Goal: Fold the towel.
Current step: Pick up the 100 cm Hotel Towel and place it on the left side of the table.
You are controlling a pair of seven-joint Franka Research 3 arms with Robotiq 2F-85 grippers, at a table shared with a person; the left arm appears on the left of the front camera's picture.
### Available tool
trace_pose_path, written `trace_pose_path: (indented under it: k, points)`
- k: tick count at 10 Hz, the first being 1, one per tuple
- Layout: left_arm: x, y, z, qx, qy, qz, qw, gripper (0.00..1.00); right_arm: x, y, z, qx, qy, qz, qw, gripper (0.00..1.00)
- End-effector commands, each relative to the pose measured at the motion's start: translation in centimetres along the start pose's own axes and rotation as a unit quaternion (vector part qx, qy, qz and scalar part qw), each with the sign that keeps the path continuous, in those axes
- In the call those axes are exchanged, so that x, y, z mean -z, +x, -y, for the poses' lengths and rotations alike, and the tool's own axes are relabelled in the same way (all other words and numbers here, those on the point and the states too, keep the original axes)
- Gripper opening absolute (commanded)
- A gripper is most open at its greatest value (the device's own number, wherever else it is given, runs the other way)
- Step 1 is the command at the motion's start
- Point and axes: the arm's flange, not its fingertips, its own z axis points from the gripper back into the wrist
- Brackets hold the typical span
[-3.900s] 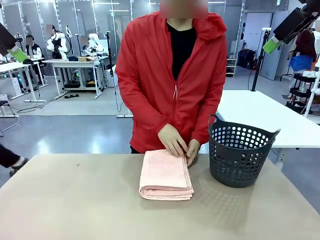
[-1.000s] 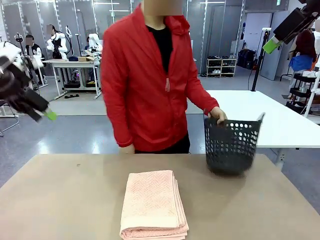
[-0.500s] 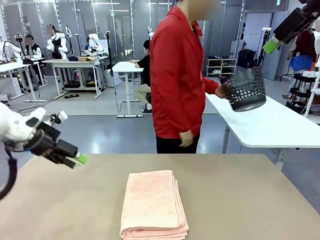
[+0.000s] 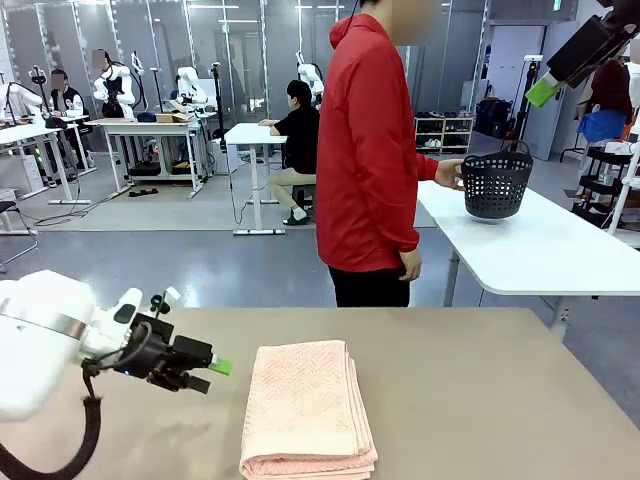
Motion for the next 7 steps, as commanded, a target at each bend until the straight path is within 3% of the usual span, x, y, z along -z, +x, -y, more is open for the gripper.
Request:
trace_pose_path:
  k: [1, 7]
  points:
    - [1.8, -0.2, -1.2, -0.013, -0.012, 0.025, 1.000, 1.00, -0.1, -0.1, 0.0, 0.002, -0.002, -0.002, 1.000, 1.00]
    - [7.0, -0.8, -2.2, -0.066, -0.082, 0.006, 0.994, 1.00, -0.1, -0.1, 0.0, 0.002, -0.002, -0.002, 1.000, 1.00]
